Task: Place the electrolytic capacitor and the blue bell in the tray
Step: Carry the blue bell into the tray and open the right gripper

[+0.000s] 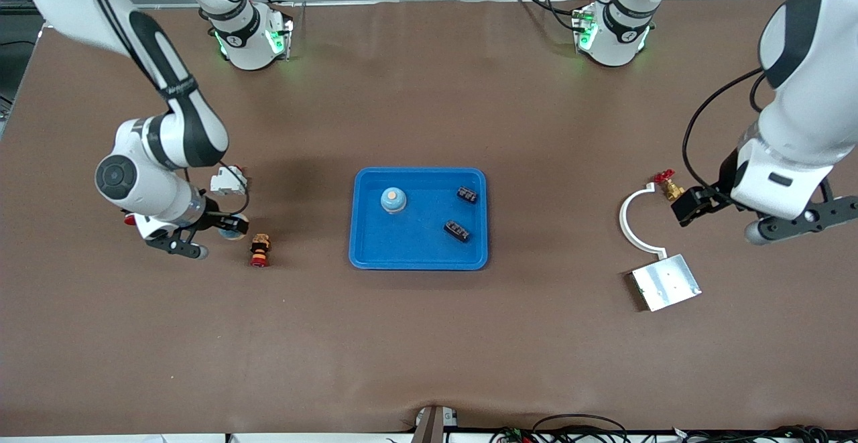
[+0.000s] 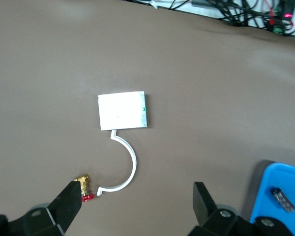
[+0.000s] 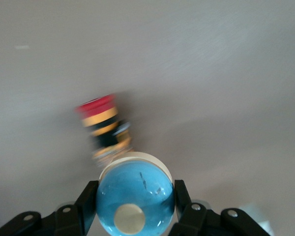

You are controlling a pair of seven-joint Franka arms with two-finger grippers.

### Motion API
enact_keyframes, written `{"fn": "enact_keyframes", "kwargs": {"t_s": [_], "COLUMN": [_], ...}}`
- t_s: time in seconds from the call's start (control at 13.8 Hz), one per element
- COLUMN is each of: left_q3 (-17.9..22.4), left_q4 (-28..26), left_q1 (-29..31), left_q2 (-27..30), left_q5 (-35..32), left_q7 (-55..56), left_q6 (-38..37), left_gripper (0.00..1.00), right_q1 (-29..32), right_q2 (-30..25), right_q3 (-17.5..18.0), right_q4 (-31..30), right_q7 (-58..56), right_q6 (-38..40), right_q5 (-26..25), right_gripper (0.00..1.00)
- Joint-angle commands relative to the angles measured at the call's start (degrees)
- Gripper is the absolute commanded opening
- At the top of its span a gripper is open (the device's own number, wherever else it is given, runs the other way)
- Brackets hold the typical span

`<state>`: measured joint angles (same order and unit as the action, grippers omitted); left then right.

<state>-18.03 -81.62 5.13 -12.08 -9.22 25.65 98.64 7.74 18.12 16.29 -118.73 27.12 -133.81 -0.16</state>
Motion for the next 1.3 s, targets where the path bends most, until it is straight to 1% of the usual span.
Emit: {"fn": "enact_keyframes", "kwargs": {"t_s": [0.0,0.07,0.14,0.22,0.36,0.43,0.58,0.65,0.72,0.87,0.94,1.01,1.09,1.23], "left_q3": [7.3,10.5,14.6,16.2,16.5,16.5,16.1,16.0,15.9,15.0,14.9,14.9,14.8,14.8], "left_q4": [-3.7,-4.2,-4.5,-4.9,-5.8,-6.6,-7.8,-7.9,-7.9,-7.9,-8.0,-8.1,-8.1,-8.0], "left_q1": [-2.7,-4.8,-7.9,-9.1,-9.1,-8.9,-7.8,-7.6,-7.1,-5.1,-4.8,-4.3,-4.2,-4.2], "left_q2": [6.7,8.0,9.4,10.6,12.9,13.7,15.0,15.2,15.4,15.4,15.5,15.6,15.6,15.7], "left_q5": [5.3,6.7,7.4,7.7,8.0,8.0,8.0,8.0,7.9,7.9,7.9,7.9,7.9,7.9], "left_q7": [-6.2,-8.3,-10.3,-11.8,-12.7,-12.8,-13.0,-13.0,-13.1,-14.0,-15.1,-15.8,-16.0,-16.0], "left_q6": [-3.5,-4.9,-7.1,-9.3,-11.4,-12.1,-12.1,-12.2,-12.2,-12.2,-12.2,-12.1,-12.1,-12.1], "left_gripper": [1.0,1.0,1.0,1.0,1.0,1.0,1.0,1.0,1.0,1.0,1.0,1.0,1.0,1.0], "right_q1": [0.6,0.5,0.2,-1.7,-5.7,-7.9,-10.7,-12.2,-13.3,-15.7,-16.9,-17.7,-18.5,-21.0], "right_q2": [-2.8,-2.6,-2.3,-2.0,-0.5,1.8,5.8,7.9,10.0,15.1,17.6,19.7,21.1,22.4], "right_q3": [6.6,9.0,10.7,11.1,11.0,11.0,10.8,10.4,10.3,9.5,9.2,9.2,9.2,7.0], "right_q4": [-0.4,0.9,1.9,3.1,4.8,6.1,7.8,8.7,10.3,15.2,17.6,20.1,21.9,23.6], "right_q7": [12.6,17.7,21.7,25.2,31.5,35.1,40.2,42.7,45.7,54.6,58.1,60.1,61.0,61.7], "right_q6": [1.3,1.2,1.2,1.2,0.3,-0.3,-4.2,-5.8,-6.0,-5.1,-4.2,-2.5,-1.4,-1.2], "right_q5": [1.0,1.0,1.0,1.0,0.8,-0.1,-1.4,-3.2,-6.1,-14.9,-18.3,-20.3,-21.0,-21.0], "right_gripper": [0.0,0.0,0.0,0.0,0.0,0.0,0.0,0.0,0.0,0.0,0.0,0.0,0.0,0.0]}}
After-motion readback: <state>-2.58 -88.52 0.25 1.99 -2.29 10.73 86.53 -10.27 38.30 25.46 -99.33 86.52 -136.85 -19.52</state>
